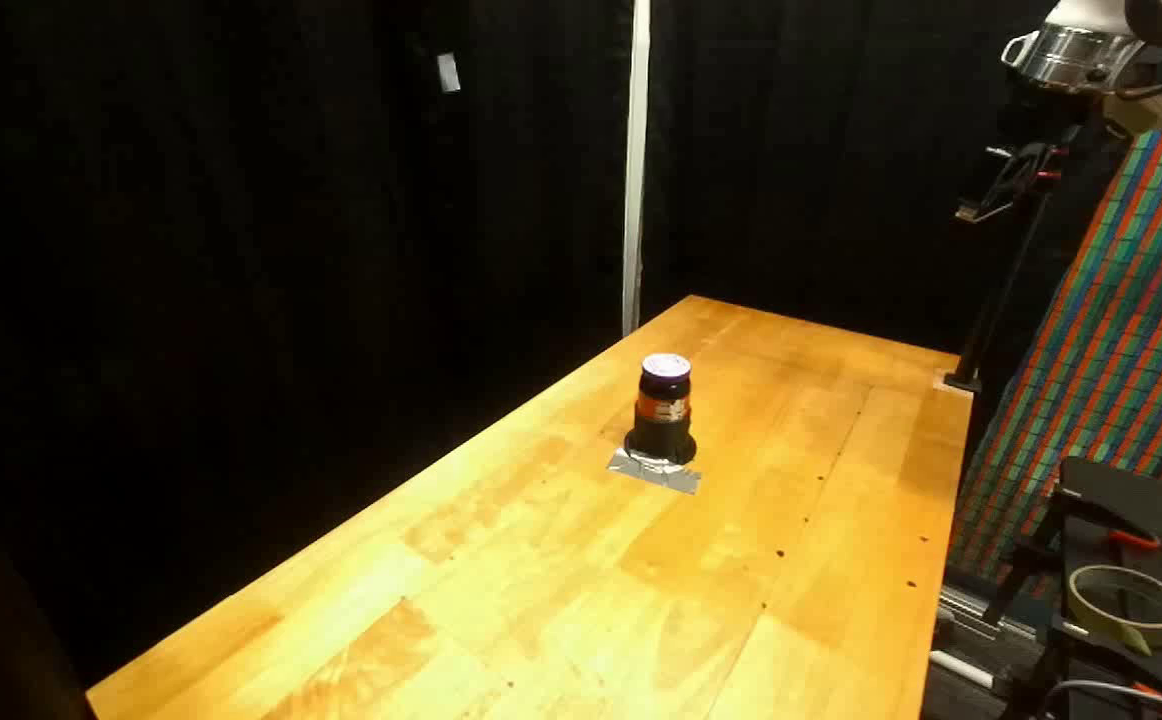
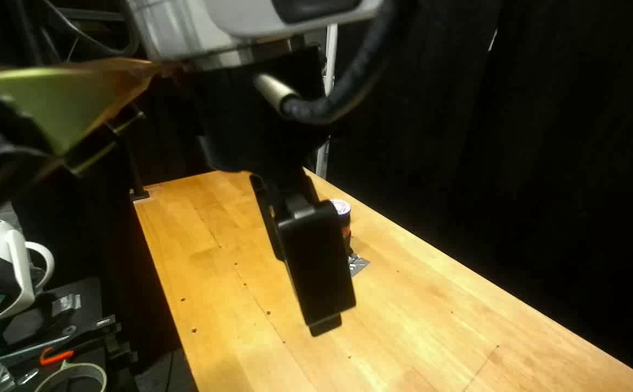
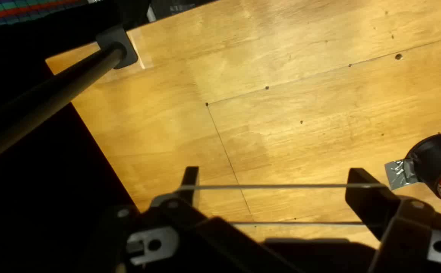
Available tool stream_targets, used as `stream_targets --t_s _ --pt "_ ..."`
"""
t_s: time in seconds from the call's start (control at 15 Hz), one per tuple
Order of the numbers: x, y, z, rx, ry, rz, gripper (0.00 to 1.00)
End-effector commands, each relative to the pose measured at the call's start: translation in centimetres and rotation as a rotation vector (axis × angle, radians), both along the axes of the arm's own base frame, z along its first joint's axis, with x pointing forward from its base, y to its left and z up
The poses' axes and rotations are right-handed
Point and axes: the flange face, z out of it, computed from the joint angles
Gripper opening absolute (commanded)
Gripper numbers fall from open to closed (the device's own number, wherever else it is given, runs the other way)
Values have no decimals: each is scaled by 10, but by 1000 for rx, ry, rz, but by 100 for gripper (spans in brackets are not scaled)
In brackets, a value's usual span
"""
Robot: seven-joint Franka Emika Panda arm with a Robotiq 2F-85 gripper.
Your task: Put the rubber band around the jar
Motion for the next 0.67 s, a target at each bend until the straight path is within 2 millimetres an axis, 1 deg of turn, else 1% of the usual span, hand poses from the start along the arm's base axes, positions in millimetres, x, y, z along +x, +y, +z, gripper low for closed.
stream_targets --t_s 0.0,0.2,0.27,0.33,0.4,0.53,0.6 --pt "1 -1 3 -1 -4 0 100" --pt "1 -1 6 -4 -11 -1 100" --pt "6 -1 3 13 -10 9 100" --pt "20 2 -4 44 2 35 100" --pt "31 6 -10 66 8 51 100" --pt "67 25 -27 161 30 133 100" --pt "89 40 -36 204 41 173 100"
